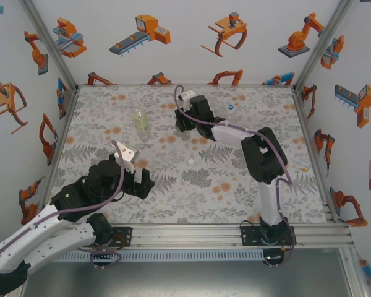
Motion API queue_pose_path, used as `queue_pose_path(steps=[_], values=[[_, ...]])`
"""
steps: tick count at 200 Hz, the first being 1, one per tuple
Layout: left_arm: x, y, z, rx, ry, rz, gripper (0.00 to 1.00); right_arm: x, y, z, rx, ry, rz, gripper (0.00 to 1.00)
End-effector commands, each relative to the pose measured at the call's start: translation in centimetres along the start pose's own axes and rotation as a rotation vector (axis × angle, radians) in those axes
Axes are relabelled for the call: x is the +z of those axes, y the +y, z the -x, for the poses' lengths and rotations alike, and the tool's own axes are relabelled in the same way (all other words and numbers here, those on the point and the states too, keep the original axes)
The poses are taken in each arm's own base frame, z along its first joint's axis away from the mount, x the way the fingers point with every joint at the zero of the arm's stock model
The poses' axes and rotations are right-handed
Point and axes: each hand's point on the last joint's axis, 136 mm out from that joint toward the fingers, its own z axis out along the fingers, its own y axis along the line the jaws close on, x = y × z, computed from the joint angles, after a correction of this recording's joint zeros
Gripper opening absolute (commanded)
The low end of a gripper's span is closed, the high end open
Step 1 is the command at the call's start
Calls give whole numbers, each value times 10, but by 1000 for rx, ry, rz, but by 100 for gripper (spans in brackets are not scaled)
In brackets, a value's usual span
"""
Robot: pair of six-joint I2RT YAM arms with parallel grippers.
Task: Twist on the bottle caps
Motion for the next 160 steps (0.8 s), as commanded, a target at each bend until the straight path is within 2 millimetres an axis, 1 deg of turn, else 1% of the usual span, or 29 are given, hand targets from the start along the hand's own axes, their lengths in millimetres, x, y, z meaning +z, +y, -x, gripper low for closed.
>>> queue_pose_path(steps=[1,14,27,31,39,46,65,98,132,160], values=[[-1,-5,14,-16,-31,-17,96,-22,11,36,-35,-74,34,42],[-1,-7,18,-18,-36,-26,96,-34,15,42,-42,-72,42,41],[-3,-13,24,-16,-46,-55,96,-53,24,50,-53,-83,52,41],[-3,-15,25,-16,-49,-65,96,-55,25,50,-55,-82,55,41],[-3,-18,29,-20,-57,-81,96,-70,33,54,-58,-85,73,41],[-5,-20,32,-25,-68,-93,96,-78,38,55,-58,-81,88,41],[-10,-27,43,-34,-99,-130,96,-109,59,59,-68,-74,149,41],[-19,-35,59,-45,-171,-180,96,-163,97,56,-64,-65,265,41],[-29,-43,75,-68,-235,-237,96,-216,128,52,-58,-66,354,39],[-39,-62,84,-36,-282,-349,96,-257,148,53,-53,-81,432,38]])
